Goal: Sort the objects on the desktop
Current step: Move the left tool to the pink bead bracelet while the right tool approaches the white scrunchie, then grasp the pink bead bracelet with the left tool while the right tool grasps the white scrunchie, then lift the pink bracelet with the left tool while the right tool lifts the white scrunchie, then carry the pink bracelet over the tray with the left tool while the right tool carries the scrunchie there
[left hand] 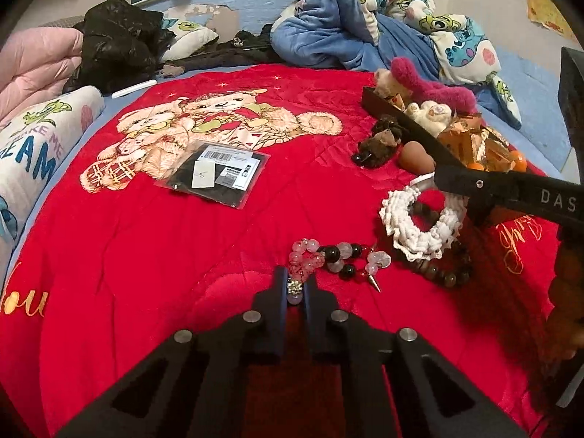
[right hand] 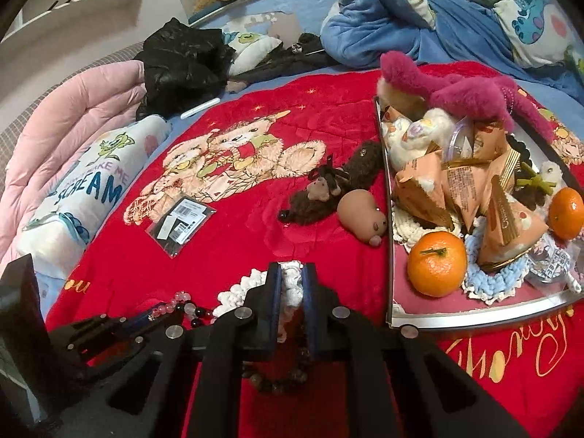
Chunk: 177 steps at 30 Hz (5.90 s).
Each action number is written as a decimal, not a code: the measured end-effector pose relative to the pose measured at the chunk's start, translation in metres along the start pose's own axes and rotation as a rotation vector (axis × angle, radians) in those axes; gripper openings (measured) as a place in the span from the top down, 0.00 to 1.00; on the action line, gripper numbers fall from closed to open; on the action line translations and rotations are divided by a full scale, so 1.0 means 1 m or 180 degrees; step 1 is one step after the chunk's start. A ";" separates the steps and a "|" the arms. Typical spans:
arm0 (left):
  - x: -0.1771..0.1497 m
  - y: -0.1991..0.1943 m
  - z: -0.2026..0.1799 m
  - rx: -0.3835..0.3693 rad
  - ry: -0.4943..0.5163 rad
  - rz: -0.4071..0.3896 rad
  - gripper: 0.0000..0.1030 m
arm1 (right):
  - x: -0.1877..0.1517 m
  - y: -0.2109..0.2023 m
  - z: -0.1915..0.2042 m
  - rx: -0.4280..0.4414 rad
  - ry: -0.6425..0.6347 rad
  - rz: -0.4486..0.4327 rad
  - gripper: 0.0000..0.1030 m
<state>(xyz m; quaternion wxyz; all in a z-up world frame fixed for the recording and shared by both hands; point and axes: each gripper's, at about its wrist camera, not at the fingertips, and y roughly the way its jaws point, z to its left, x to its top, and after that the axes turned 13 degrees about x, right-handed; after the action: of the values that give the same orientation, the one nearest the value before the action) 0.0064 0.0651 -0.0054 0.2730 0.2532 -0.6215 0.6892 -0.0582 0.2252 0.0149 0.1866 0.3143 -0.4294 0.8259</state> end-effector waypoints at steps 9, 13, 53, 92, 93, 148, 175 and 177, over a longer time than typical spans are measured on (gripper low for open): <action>-0.001 -0.010 0.003 -0.0068 -0.0051 -0.0104 0.92 | 0.002 -0.009 -0.008 0.0226 0.0177 -0.0059 0.92; -0.001 -0.018 0.002 -0.0101 -0.0035 -0.0186 0.92 | 0.004 -0.014 -0.006 0.0256 0.0171 -0.0109 0.92; 0.022 -0.094 -0.090 -0.0494 0.0177 -0.0564 0.92 | 0.002 -0.150 -0.077 0.0153 0.0465 -0.0858 0.91; 0.041 -0.090 -0.159 -0.0758 0.0196 -0.0435 0.92 | -0.004 -0.180 -0.110 -0.0159 0.0388 -0.0779 0.89; 0.038 -0.090 -0.159 -0.0762 0.0197 -0.0422 0.92 | -0.007 -0.177 -0.110 -0.0159 0.0358 -0.0681 0.88; -0.001 -0.100 -0.165 -0.0689 0.0227 -0.0406 0.92 | -0.037 -0.169 -0.091 -0.0234 0.0379 -0.0512 0.91; 0.086 -0.079 -0.189 -0.0678 0.0230 -0.0531 0.92 | 0.004 -0.147 -0.117 -0.0213 0.0671 -0.0692 0.90; 0.094 -0.074 -0.194 -0.0690 0.0244 -0.0538 0.92 | 0.008 -0.141 -0.118 -0.0240 0.0664 -0.0695 0.90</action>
<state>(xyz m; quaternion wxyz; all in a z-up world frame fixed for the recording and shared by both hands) -0.0123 0.2693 0.0927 0.3793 0.2472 -0.6579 0.6018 -0.0249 0.4020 0.0527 0.3306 0.2643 -0.4016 0.8121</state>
